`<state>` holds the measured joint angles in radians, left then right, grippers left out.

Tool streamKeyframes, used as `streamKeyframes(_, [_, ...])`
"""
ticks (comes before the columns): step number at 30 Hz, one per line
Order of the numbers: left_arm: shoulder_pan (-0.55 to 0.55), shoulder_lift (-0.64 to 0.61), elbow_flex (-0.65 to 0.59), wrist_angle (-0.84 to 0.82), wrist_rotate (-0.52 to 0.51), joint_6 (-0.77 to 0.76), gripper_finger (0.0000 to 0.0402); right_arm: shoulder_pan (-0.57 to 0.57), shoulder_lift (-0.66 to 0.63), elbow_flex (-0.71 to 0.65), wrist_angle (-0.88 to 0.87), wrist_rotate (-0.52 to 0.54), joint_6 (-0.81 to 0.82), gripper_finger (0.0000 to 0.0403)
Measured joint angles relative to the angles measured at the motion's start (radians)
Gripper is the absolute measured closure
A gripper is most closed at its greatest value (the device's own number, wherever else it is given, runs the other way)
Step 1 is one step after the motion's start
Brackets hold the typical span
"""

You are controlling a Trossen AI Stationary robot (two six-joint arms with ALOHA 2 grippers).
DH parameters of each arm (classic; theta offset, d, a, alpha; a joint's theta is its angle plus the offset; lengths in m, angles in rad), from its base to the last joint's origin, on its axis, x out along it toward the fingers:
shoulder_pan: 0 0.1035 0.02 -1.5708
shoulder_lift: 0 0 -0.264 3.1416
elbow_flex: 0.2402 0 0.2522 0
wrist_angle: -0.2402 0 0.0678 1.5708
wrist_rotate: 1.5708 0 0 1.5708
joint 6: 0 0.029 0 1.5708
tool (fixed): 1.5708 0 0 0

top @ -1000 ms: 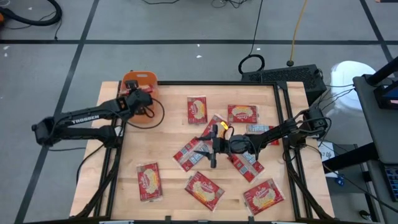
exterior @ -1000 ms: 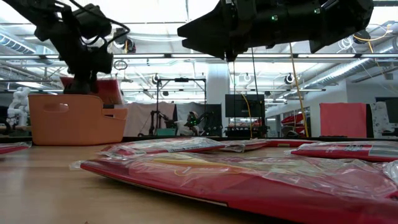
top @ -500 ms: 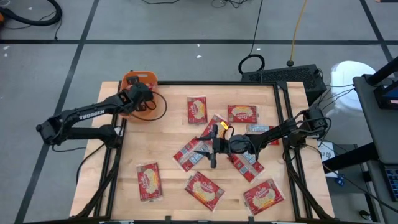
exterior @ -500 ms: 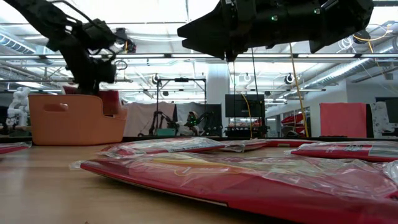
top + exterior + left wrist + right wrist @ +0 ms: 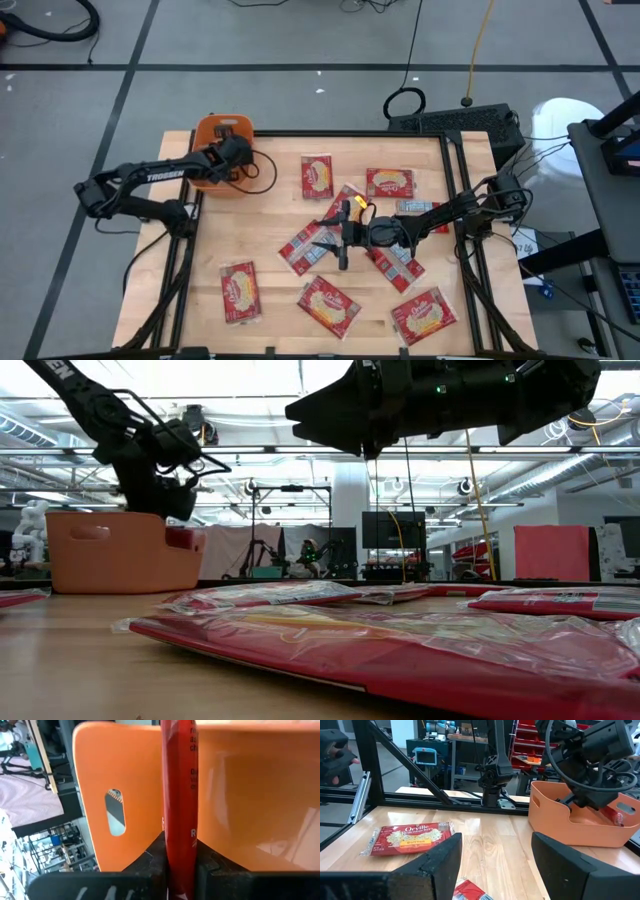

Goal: Sort popcorn bags into baskets
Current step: Put the red popcorn bag into the orange bin

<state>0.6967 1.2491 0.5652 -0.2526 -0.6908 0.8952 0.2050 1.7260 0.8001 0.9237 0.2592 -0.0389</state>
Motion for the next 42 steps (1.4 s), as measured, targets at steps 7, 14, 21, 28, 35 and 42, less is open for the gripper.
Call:
streamKeyframes(7, [0.011, 0.001, 0.000, -0.011, -0.046, -0.014, 0.0257, 0.000, 0.000, 0.000, -0.024, -0.001, 0.001, 0.0170])
streamKeyframes(14, [-0.002, -0.002, 0.000, -0.038, -0.134, -0.044, 0.0181, 0.000, 0.001, -0.001, -0.028, -0.001, 0.001, 0.0170])
streamKeyframes(21, [-0.022, -0.066, 0.031, -0.111, -0.170, -0.067, 0.0174, 0.000, 0.001, -0.001, -0.028, -0.001, 0.001, 0.0170])
streamKeyframes(28, [-0.025, -0.130, 0.131, -0.273, -0.171, -0.191, 0.0174, 0.000, 0.001, -0.001, -0.029, -0.001, 0.001, 0.0170])
streamKeyframes(35, [-0.024, -0.128, 0.203, -0.413, 0.071, -0.296, 0.0176, 0.000, 0.001, -0.001, -0.036, -0.001, 0.001, 0.0170])
streamKeyframes(42, [0.033, -0.047, 0.214, -0.298, 0.165, -0.433, 0.0236, 0.000, 0.001, -0.001, -0.040, 0.000, -0.009, 0.0170])
